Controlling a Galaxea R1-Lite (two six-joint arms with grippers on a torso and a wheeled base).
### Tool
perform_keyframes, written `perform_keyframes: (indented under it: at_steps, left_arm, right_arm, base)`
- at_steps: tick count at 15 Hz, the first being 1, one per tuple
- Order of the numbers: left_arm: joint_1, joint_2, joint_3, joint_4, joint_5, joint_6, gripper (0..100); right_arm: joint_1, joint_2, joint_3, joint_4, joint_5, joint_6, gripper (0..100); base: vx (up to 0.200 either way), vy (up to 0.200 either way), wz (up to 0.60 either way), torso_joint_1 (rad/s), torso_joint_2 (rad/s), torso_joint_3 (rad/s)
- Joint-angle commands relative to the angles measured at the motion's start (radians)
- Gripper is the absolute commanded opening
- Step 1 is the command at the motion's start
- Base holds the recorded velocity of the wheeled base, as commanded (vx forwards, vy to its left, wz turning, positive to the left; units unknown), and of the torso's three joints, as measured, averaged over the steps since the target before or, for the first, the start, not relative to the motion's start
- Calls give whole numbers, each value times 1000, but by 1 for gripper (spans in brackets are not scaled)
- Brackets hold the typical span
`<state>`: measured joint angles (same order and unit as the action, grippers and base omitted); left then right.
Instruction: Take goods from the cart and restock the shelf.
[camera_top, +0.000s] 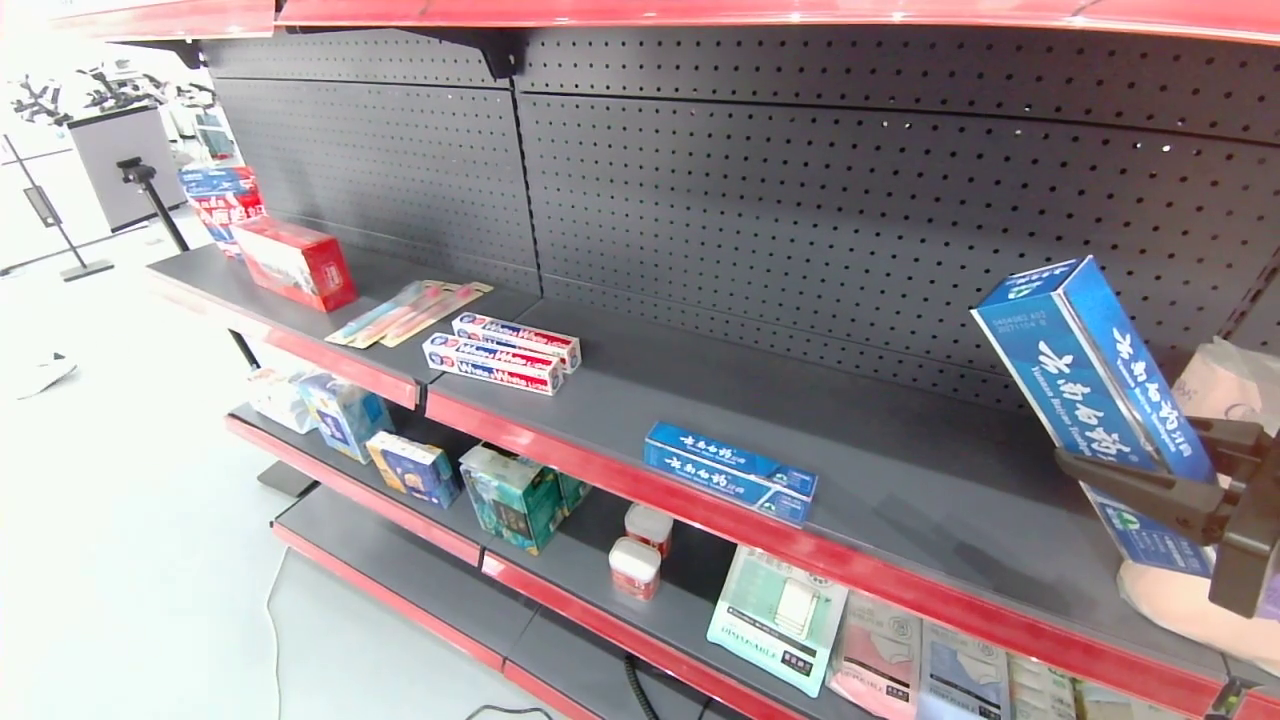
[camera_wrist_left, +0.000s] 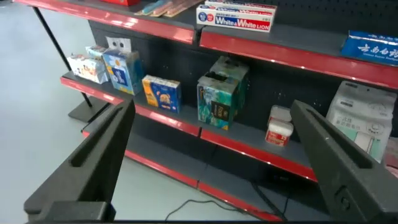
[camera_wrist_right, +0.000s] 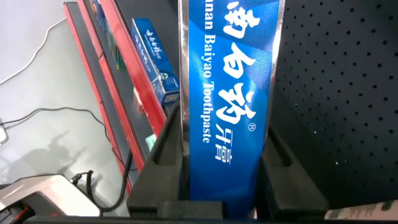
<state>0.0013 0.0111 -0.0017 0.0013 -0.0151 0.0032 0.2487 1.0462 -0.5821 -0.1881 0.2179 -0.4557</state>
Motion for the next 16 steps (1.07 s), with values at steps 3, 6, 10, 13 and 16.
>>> perform_keyframes:
  at_steps: [3,6,10,13,16]
  left_arm:
    - [-1,-11,2,-1,1,1,100]
    - [-1,-11,2,-1,0,1,100]
    - [-1,-11,2,-1,1,1,100]
    - [-1,-11,2,-1,1,1,100]
    - [-1,-11,2,-1,1,1,100]
  right_arm:
    - [-9,14,7,-1,0,-1,0]
    - [-5,83,-1,-27,1,-6,0]
    - [9,232,-16,-110,1,-17,0]
    - [12,341,-27,-113,-3,-37,0]
    - [15,525,-53,-280,-3,-41,0]
  base:
    - [0,0,0,0,0,0]
    - [0,0,0,0,0,0]
    - [0,0,0,0,0,0]
    - [0,0,0,0,0,0]
    - [0,0,0,0,0,0]
